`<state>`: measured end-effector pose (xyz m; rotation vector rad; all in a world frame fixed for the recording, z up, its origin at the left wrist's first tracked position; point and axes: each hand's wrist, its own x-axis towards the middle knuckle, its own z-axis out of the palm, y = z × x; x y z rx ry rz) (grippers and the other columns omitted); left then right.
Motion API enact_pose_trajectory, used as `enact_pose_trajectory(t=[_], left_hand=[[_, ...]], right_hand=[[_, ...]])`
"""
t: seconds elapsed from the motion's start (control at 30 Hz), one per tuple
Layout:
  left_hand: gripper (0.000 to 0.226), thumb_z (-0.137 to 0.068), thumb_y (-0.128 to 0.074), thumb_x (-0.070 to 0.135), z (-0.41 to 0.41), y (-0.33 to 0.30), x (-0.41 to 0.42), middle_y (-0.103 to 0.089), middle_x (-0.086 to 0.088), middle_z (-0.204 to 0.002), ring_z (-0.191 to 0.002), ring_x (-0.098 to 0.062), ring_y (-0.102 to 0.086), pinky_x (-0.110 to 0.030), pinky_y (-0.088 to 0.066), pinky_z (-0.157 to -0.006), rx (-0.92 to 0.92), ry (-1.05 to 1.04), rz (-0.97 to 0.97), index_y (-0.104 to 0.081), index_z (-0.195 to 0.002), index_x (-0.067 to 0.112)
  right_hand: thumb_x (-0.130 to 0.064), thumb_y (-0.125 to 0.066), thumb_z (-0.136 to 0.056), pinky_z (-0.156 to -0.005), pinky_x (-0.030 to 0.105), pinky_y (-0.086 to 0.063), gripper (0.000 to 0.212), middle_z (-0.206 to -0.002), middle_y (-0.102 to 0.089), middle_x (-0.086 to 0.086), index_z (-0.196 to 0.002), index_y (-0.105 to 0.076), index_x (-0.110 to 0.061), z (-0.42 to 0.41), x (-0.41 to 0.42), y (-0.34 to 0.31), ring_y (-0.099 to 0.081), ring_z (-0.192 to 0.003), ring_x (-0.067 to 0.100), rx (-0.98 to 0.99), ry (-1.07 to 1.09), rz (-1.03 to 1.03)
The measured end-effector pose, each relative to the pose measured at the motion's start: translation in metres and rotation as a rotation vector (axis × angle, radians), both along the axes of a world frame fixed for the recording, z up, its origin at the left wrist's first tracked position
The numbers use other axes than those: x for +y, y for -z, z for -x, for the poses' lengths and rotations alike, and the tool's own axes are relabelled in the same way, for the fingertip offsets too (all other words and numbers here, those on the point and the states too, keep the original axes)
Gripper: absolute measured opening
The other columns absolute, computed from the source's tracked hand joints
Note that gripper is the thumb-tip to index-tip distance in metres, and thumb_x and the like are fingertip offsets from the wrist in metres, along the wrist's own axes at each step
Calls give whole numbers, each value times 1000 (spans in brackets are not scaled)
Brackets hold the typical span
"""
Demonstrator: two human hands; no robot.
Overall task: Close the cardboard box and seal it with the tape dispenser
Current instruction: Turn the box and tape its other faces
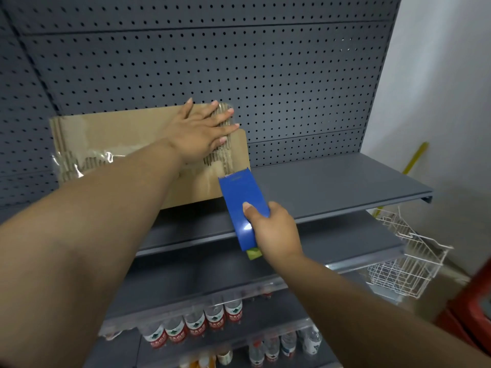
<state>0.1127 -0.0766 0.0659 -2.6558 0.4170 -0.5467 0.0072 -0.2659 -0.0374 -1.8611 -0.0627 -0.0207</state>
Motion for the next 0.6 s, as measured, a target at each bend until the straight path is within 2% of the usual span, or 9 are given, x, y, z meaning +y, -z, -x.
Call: enact_pose_trajectory(t=[0.1, 0.17, 0.2, 0.27, 0.33, 0.43, 0.53, 0.6], left_hand=[[46, -100, -16, 41, 3, 2, -3, 1, 13, -156, -144, -15, 6, -48, 11, -112, -40, -1, -30, -10, -145, 42], [47, -101, -22, 36, 4, 5, -3, 0, 9, -157, -144, -18, 6, -45, 13, -112, -80, 27, -63, -12, -146, 38], [49, -101, -27, 29, 5, 6, -4, 1, 7, -157, -144, -19, 7, -42, 13, -112, -80, 54, -74, -12, -147, 35], [67, -95, -37, -1, 6, 8, -4, 2, 5, -156, -144, -22, 7, -37, 12, -111, -34, 139, -72, -11, -147, 32], [83, -86, -37, -16, 7, 8, -7, 1, 7, -156, -144, -24, 6, -39, 9, -113, 26, 184, -88, -13, -147, 35], [67, -92, -39, -3, 7, 6, -9, -5, 8, -157, -144, -21, 8, -42, 11, -112, 76, 106, -136, -21, -146, 34], [48, -99, -35, 31, 6, 6, -7, -6, 12, -157, -144, -16, 8, -44, 13, -112, 67, 77, -158, -22, -145, 38], [47, -97, -24, 49, 4, 6, -5, -5, 15, -156, -144, -14, 7, -44, 12, -112, 69, 70, -133, -24, -143, 40]], right_hand=[[-45, -54, -87, -68, 33, -47, 32, -83, -61, 3, -83, -54, -13, -2, 1, -1, -60, -76, 23, 38, -9, -21], [-44, -55, -87, -65, 32, -46, 31, -82, -60, 3, -78, -52, -14, -5, 1, -4, -59, -73, 22, 51, -11, -36], [-44, -55, -87, -61, 30, -43, 32, -79, -58, 3, -74, -50, -15, -6, 0, -6, -56, -69, 21, 51, -10, -34], [-43, -55, -86, -58, 29, -39, 34, -76, -56, 3, -69, -46, -15, -7, -1, -7, -53, -66, 21, 52, -7, -17], [-44, -55, -86, -59, 29, -39, 35, -76, -55, 4, -70, -46, -14, -8, 0, -9, -52, -66, 21, 57, -9, -3], [-44, -55, -85, -59, 30, -39, 36, -75, -54, 4, -71, -47, -12, -8, 0, -14, -51, -65, 21, 62, -14, 1], [-52, -57, -83, -54, 28, -37, 44, -69, -51, 1, -66, -43, -14, -7, 2, -14, -49, -61, 18, 49, -6, -1], [-55, -58, -82, -53, 27, -37, 45, -65, -50, -1, -65, -44, -16, -5, 4, -13, -49, -59, 16, 40, -8, 2]])
